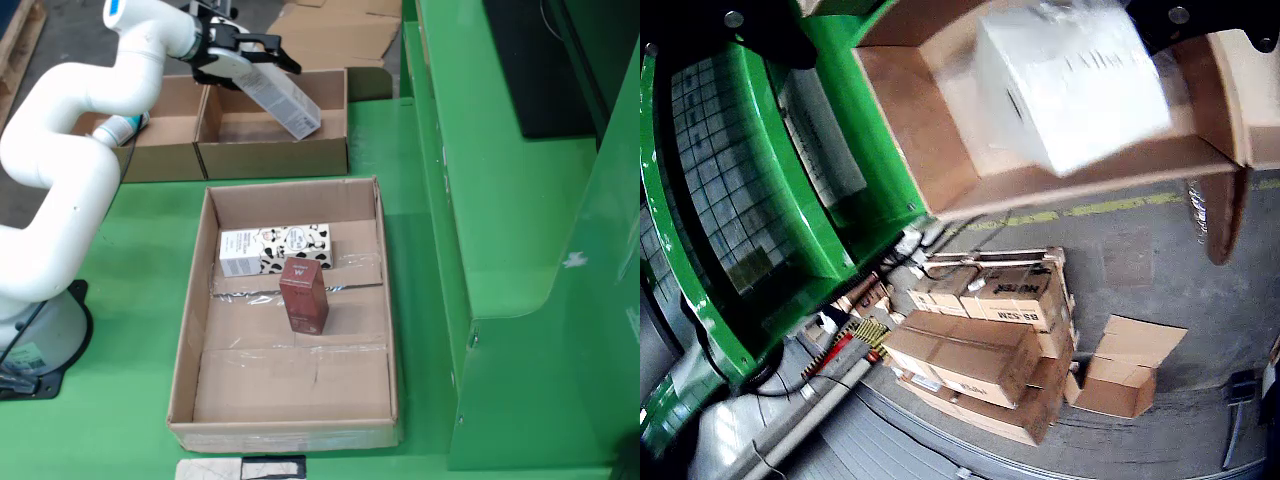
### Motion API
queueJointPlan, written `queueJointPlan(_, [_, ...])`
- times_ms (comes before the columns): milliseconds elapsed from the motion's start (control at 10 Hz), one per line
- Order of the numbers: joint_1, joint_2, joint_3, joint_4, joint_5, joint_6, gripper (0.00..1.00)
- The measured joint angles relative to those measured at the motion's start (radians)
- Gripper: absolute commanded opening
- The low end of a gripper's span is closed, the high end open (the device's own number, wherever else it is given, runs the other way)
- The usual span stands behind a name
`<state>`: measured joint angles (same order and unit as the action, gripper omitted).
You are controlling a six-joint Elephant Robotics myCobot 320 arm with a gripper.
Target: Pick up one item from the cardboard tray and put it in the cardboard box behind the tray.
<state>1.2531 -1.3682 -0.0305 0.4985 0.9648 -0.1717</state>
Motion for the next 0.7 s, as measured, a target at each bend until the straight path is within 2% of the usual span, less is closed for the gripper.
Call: queueJointPlan(700, [-0.074,0.0,0.0,0.0,0.0,-0.087,1.0])
